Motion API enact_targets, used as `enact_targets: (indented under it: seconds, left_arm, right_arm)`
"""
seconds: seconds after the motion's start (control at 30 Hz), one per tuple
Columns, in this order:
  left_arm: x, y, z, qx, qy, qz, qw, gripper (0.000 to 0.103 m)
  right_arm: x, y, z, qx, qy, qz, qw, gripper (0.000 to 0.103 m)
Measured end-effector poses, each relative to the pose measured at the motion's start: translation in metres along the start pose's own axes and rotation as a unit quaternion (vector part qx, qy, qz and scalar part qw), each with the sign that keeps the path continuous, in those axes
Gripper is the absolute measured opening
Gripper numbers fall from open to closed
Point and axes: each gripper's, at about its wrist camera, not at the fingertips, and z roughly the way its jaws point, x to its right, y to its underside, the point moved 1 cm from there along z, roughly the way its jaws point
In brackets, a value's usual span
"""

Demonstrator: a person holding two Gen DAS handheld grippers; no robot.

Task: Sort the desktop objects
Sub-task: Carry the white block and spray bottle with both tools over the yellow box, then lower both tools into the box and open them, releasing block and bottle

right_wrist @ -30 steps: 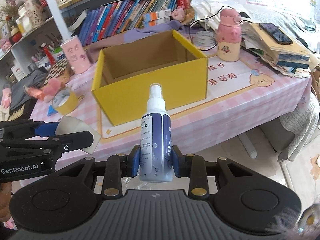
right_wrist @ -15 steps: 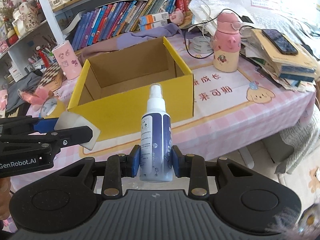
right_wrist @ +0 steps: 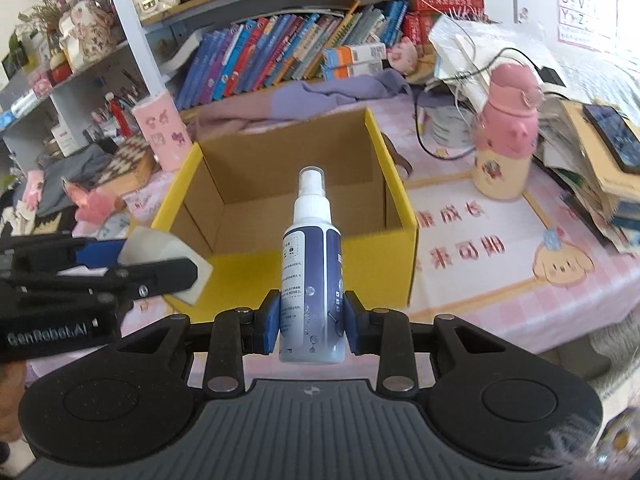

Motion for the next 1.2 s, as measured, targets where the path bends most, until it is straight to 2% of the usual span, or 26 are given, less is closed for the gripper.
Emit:
enact_targets:
  seconds: [0.3, 0.5, 0.8, 0.9, 1.2]
  left_arm:
    - [-0.006, -0.031, 0.022, 0.027, -0.037, 0.027, 0.9986, 0.047]
    - [-0.018, -0.042, 0.049, 0.016, -0.054, 0.052, 0.997, 0.047]
    - [-0.02, -0.037, 0.103, -0.041, -0.079, 0.127, 0.9879, 0.047]
    - [-0.019, -0.037, 0.116, -0.048, -0.088, 0.139, 0.9851, 0.047]
    - [-0.016, -0.042, 0.148, -0.081, -0.101, 0.173, 0.9765, 0.047]
  right_arm:
    - [0.015, -0.046, 0.022, 0.022, -0.017, -0.04, 0.999, 0.03]
    - [0.021, -0.067, 0.045, 0.025, -0.02, -0.07, 0.997, 0.03]
    - [0.02, -0.079, 0.106, -0.038, -0.024, -0.142, 0.989, 0.03]
    - [0.019, -0.08, 0.124, -0.059, -0.029, -0.157, 0.985, 0.03]
    - [0.008, -0.094, 0.167, -0.088, -0.014, -0.243, 0.966, 0.03]
